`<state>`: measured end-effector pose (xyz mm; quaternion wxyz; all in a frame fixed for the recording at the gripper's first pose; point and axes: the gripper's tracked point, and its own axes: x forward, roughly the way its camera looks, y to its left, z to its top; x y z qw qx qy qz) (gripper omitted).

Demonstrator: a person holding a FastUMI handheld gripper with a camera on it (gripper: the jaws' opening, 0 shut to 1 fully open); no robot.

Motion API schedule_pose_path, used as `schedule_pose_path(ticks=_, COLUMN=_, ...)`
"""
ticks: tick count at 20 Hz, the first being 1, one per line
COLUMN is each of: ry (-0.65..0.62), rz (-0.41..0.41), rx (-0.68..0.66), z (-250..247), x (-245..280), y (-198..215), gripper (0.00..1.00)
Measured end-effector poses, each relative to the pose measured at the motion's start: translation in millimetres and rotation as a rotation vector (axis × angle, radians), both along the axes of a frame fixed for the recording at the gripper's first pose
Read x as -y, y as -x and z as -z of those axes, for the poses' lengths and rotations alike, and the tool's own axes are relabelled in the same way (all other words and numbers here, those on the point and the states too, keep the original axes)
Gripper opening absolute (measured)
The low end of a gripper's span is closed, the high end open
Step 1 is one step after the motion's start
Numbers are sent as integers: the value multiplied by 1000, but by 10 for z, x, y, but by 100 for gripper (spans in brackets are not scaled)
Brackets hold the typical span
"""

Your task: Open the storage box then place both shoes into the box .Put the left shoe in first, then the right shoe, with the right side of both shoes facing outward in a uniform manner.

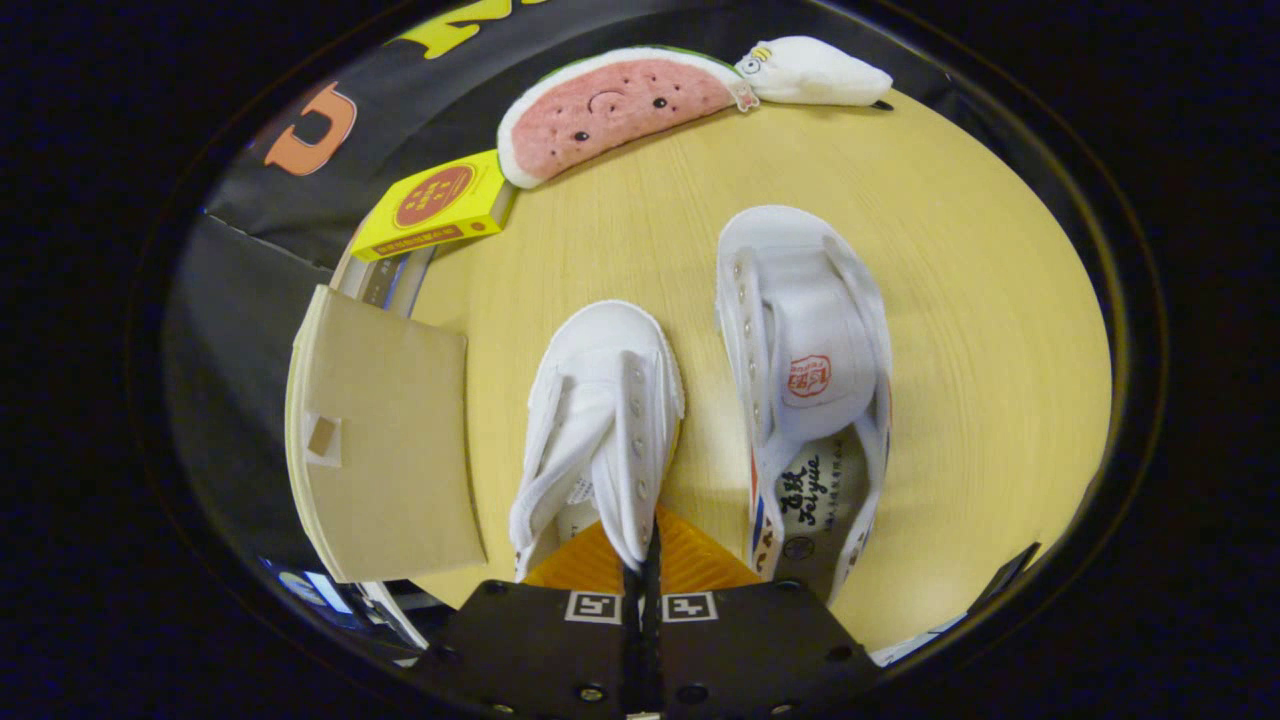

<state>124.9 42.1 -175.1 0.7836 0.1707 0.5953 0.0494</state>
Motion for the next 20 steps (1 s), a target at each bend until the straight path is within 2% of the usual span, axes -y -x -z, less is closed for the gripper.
schedule_pose_path(ticks=6, ry=-48, rz=38, rx=70, z=-604, x=-139, y=57, gripper=0)
schedule_pose_path(ticks=10, ry=-52, rz=37, rx=113, z=-1069, x=-465, y=69, gripper=0)
schedule_pose_path(ticks=15, ry=-51, rz=-5, rx=149, z=-1506, x=-1069, y=124, gripper=0)
schedule_pose_path(ticks=20, ry=-65, rz=-68, rx=143, z=-1592, x=-1753, y=174, gripper=0)
